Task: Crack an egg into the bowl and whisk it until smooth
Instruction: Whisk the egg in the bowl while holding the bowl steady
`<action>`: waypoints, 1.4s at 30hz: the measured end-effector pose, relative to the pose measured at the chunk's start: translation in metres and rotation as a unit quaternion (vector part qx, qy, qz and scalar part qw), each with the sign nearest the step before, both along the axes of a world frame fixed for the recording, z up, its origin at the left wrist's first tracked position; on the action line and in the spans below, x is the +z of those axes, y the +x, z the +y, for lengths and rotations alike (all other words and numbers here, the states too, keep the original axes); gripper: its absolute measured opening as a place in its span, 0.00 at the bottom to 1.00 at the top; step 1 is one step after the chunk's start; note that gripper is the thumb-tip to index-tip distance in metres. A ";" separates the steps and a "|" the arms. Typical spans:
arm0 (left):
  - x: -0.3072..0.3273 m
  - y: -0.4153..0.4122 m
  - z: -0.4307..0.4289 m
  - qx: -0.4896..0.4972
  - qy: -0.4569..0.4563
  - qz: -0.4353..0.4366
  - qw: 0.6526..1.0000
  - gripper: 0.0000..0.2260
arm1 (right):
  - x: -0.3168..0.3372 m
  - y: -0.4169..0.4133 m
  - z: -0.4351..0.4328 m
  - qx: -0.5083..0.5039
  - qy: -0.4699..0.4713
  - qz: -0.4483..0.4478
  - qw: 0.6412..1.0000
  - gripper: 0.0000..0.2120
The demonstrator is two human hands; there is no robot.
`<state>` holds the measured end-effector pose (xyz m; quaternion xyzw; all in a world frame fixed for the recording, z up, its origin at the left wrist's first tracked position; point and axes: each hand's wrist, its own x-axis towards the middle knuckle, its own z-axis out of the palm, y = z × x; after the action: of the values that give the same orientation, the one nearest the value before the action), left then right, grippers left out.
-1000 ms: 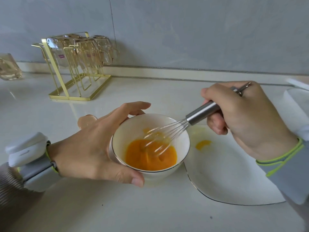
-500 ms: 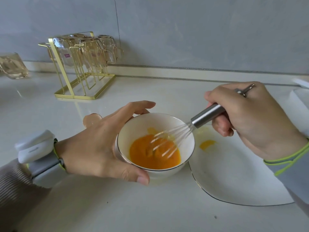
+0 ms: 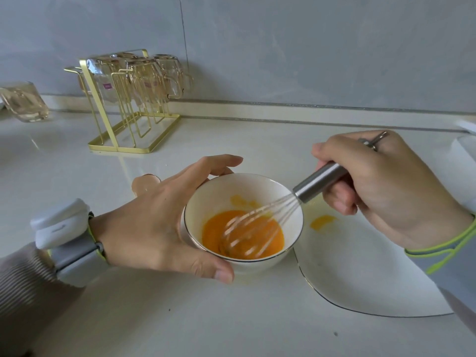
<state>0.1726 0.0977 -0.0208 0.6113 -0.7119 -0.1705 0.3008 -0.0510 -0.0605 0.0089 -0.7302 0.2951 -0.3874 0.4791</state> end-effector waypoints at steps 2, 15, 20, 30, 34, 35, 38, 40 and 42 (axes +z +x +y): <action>-0.001 0.001 0.000 0.000 -0.003 -0.004 1.000 0.53 | 0.000 0.001 0.000 -0.021 -0.025 0.001 0.999 0.20; -0.001 0.001 -0.001 0.001 -0.007 0.002 1.000 0.54 | -0.001 0.000 0.000 -0.036 -0.021 0.001 0.999 0.19; -0.001 0.001 -0.001 -0.001 -0.005 0.003 1.000 0.53 | 0.000 0.000 0.001 -0.023 0.001 -0.004 1.000 0.21; -0.002 0.002 -0.001 -0.003 -0.005 0.010 1.000 0.53 | 0.001 0.001 0.002 -0.020 -0.006 0.015 1.000 0.21; -0.001 0.001 -0.002 -0.007 -0.006 0.010 1.000 0.53 | 0.001 0.000 0.002 -0.020 -0.004 0.002 1.000 0.21; -0.001 0.001 -0.002 -0.008 -0.007 0.012 1.000 0.53 | 0.001 0.000 0.002 -0.025 -0.015 0.005 1.000 0.20; -0.001 0.001 -0.002 -0.012 -0.008 0.016 1.000 0.53 | 0.001 0.001 0.002 -0.011 0.012 0.006 1.000 0.21; -0.001 0.001 -0.002 -0.011 -0.008 0.013 1.000 0.53 | 0.001 0.000 0.002 -0.024 0.003 -0.002 1.000 0.21; -0.001 0.001 -0.001 -0.007 -0.008 0.009 1.000 0.53 | 0.001 0.000 0.002 -0.034 -0.024 0.006 0.999 0.19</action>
<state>0.1736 0.0963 -0.0216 0.6026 -0.7144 -0.1725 0.3111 -0.0508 -0.0581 0.0102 -0.7335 0.3132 -0.4056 0.4466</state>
